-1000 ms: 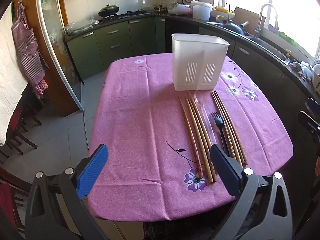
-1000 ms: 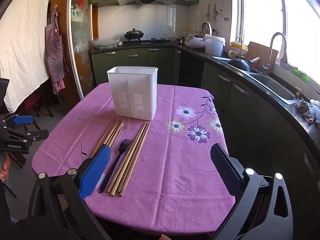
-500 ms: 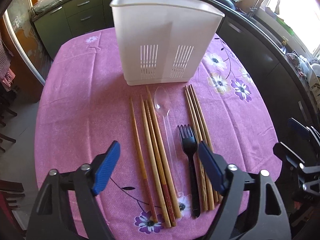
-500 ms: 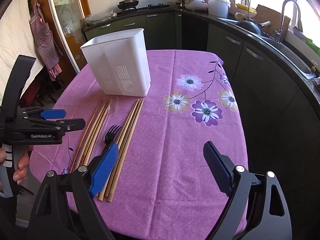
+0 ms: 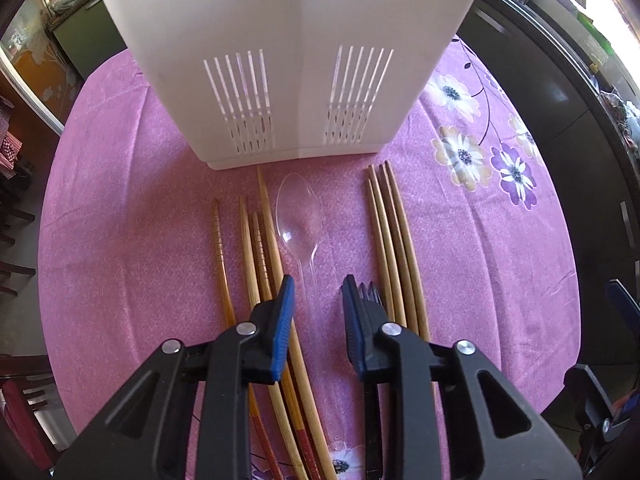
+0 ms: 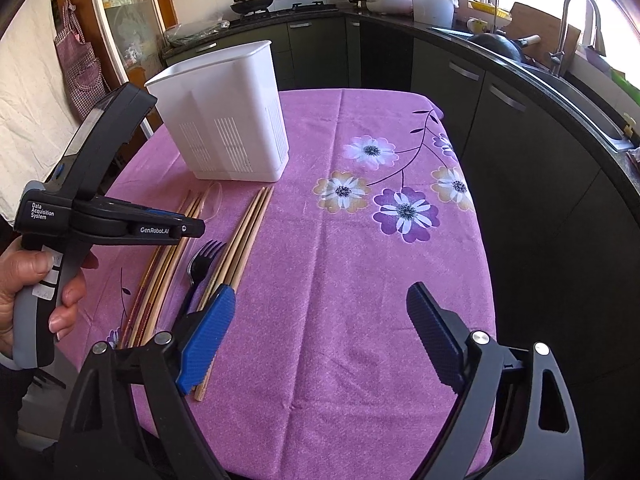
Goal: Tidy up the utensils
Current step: 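Close the left gripper on the clear plastic spoon while the right tool moves toward the black fork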
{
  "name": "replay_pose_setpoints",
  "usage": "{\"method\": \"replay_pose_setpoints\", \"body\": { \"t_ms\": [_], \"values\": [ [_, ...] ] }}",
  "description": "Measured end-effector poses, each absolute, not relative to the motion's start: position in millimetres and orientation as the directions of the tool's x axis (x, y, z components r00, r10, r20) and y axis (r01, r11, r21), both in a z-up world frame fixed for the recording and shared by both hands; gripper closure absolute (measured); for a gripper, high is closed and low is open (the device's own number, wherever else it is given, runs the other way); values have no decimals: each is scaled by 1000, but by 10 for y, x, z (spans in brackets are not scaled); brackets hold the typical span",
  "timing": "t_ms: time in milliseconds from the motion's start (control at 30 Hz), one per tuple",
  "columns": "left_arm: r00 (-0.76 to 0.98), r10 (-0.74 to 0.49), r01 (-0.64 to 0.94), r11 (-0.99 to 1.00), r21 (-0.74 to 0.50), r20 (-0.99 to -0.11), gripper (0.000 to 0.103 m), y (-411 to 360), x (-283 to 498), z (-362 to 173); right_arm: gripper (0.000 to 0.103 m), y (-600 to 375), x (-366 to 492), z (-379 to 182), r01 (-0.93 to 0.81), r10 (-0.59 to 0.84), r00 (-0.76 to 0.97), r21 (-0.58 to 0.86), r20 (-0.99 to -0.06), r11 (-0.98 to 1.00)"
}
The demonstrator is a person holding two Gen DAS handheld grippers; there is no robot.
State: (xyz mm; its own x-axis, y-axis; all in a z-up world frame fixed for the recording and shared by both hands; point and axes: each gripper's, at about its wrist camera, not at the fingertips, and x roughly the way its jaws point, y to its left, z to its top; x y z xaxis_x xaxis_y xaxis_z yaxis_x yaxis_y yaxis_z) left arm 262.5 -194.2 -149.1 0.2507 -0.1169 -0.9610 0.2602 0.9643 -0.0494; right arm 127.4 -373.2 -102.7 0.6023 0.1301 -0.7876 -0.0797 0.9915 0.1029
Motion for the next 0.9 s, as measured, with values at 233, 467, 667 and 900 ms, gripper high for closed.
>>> {"method": "replay_pose_setpoints", "body": {
  "t_ms": [233,467,667,900],
  "values": [
    [218,-88,246,969,-33,-972,88,-2033,2740,-1603,17,-3742,1268,-1042,-87,133,608,101,-783,991],
    [196,-88,234,971,-40,-977,89,-2099,2870,-1719,17,-3711,1266,-1051,-94,133,607,95,-783,991],
    [208,-101,229,972,-52,-973,94,-1994,2863,-1713,17,-3678,1273,-1054,-101,129,602,85,-788,991],
    [240,-171,242,964,-112,-956,94,-1879,2751,-1528,17,-3653,1320,-1066,-110,134,572,87,-809,990]
  ]
}}
